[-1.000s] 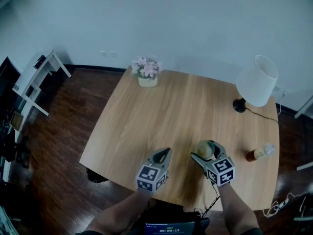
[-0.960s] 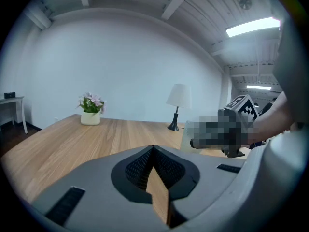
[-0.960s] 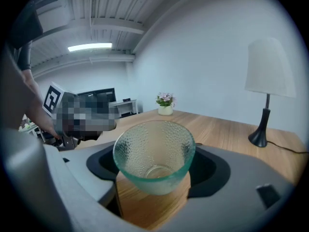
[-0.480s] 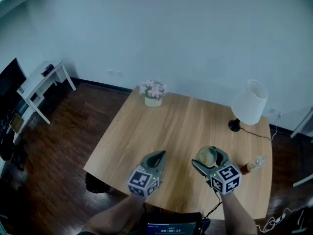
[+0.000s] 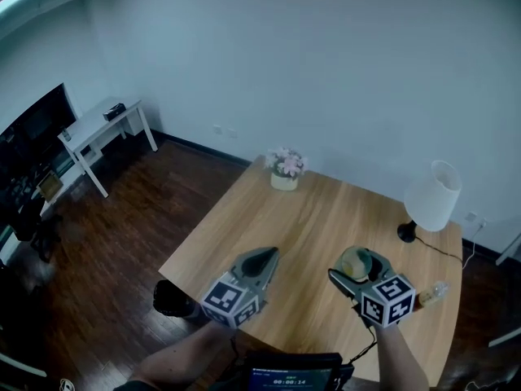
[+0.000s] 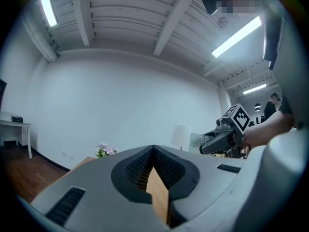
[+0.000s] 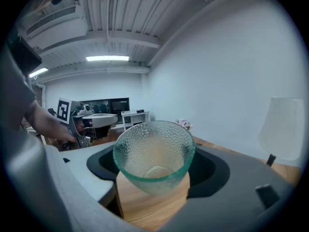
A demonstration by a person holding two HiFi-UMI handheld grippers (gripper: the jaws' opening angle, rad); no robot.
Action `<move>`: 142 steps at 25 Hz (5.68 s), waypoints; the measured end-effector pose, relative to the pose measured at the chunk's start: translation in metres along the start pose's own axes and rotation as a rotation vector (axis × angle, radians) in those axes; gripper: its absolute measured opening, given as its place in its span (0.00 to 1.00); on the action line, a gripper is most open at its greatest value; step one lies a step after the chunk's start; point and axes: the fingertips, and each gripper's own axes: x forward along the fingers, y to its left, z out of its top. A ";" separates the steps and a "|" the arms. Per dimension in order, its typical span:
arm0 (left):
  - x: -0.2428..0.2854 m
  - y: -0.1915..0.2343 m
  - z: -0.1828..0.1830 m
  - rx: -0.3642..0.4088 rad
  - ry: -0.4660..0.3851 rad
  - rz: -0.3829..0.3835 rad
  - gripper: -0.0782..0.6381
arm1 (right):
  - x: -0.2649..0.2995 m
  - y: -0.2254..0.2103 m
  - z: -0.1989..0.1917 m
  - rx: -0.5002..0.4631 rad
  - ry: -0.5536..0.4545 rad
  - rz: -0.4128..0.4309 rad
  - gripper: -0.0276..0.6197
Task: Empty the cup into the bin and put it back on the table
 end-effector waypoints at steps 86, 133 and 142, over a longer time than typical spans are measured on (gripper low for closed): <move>-0.456 0.384 0.117 0.197 -0.062 0.606 0.10 | 0.422 0.470 0.146 -0.425 0.238 0.614 0.66; -0.484 0.396 0.135 0.427 -0.097 0.379 0.10 | 0.480 0.494 0.201 -1.155 0.361 0.333 0.66; -0.487 0.386 0.141 0.507 -0.114 0.406 0.10 | 0.476 0.500 0.199 -1.201 0.355 0.322 0.66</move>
